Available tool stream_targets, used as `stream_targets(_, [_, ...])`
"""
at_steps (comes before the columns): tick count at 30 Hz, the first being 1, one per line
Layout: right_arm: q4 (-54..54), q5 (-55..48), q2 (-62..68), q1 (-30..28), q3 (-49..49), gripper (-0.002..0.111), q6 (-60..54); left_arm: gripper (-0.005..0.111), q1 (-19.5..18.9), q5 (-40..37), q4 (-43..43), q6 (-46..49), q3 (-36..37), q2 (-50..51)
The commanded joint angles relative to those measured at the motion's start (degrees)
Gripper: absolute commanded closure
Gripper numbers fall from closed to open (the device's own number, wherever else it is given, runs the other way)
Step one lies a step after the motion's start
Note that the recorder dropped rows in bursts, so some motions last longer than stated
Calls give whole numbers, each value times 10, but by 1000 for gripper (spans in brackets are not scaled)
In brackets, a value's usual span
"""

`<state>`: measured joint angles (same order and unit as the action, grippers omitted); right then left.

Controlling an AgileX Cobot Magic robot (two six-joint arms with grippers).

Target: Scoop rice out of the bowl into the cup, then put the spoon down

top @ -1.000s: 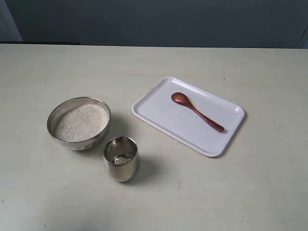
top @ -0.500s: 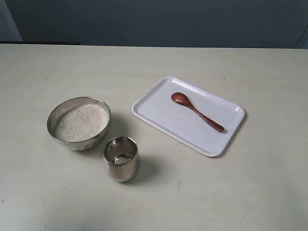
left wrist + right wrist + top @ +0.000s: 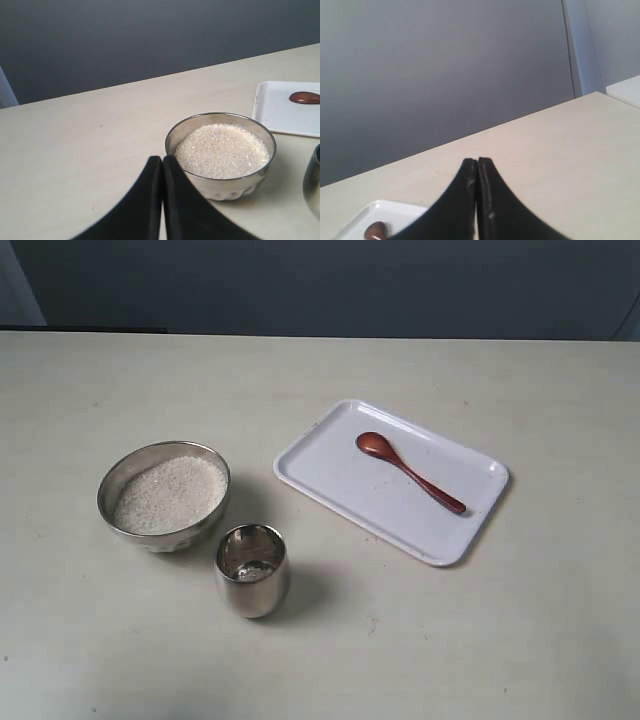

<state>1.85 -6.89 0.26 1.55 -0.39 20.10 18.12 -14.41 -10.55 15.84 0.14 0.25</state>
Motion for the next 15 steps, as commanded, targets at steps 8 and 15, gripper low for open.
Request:
stream_targets(8, [-40,-16,-3,2,4,109,-22,106,3,7,0,-3,-1,-2])
stream_targets(15, [-40,-16,-3,2,4,109,-22,106,3,7,0,-3,-1,-2])
